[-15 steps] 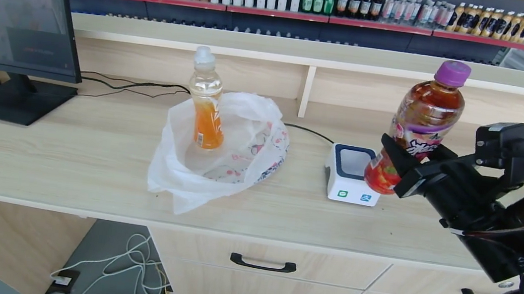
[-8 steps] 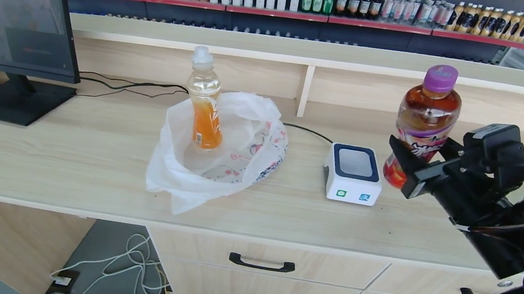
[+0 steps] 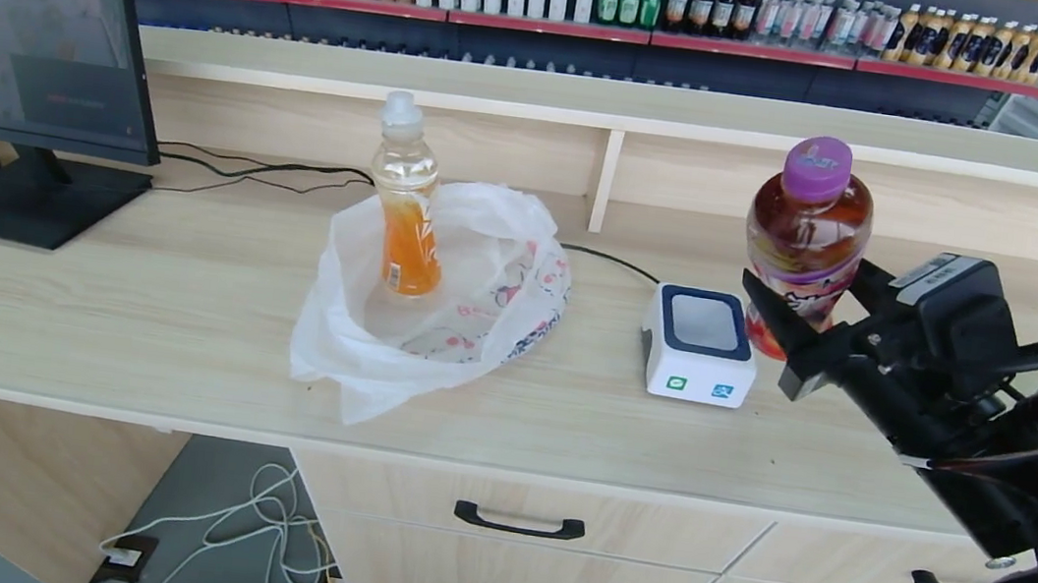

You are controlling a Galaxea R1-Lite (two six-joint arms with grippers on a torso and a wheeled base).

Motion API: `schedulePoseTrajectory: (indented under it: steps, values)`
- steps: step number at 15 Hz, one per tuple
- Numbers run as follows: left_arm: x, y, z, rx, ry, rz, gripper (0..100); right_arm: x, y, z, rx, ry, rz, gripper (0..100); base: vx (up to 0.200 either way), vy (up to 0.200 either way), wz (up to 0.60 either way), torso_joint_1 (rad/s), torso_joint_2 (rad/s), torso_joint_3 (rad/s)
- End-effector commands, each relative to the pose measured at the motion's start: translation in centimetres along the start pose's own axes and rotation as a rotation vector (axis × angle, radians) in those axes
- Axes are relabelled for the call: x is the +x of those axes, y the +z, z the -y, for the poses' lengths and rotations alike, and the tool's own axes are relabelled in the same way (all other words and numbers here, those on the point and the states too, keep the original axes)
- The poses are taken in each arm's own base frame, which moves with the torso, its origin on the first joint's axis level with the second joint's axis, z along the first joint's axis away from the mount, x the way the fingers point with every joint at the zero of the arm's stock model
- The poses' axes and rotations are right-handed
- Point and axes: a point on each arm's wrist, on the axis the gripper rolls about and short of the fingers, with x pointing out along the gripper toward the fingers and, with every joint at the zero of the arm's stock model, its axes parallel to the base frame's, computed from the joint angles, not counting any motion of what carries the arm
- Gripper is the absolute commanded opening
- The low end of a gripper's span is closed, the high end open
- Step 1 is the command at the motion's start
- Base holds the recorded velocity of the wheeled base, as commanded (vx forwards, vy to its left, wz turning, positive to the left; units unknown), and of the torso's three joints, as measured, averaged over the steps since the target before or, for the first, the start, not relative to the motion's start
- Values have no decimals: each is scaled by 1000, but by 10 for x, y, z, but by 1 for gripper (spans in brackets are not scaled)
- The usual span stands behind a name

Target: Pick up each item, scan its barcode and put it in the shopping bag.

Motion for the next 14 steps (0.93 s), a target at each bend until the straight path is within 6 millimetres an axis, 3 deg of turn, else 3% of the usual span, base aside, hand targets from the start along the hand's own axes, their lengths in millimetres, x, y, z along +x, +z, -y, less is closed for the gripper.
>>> schedulePoseTrajectory:
  steps: [1, 5, 8, 10, 14]
  values:
    - [0, 0, 0, 0, 0, -1, 100, 4, 3, -1, -2, 4, 23, 0, 0, 0, 0, 0, 0, 0]
    - [0, 0, 0, 0, 0, 0, 100, 11, 6, -1, -48, 72, 100, 0, 0, 0, 0, 0, 0, 0]
    - [0, 0, 0, 0, 0, -1, 100, 9, 0, -8, -104, 157, 128, 0, 0, 0, 0, 0, 0, 0]
    - [0, 0, 0, 0, 0, 0, 100, 11, -7, 2, -172, 219, 194, 0, 0, 0, 0, 0, 0, 0]
    - [0, 0, 0, 0, 0, 0, 100, 17, -24, 1, -245, 318, 246, 0, 0, 0, 0, 0, 0, 0]
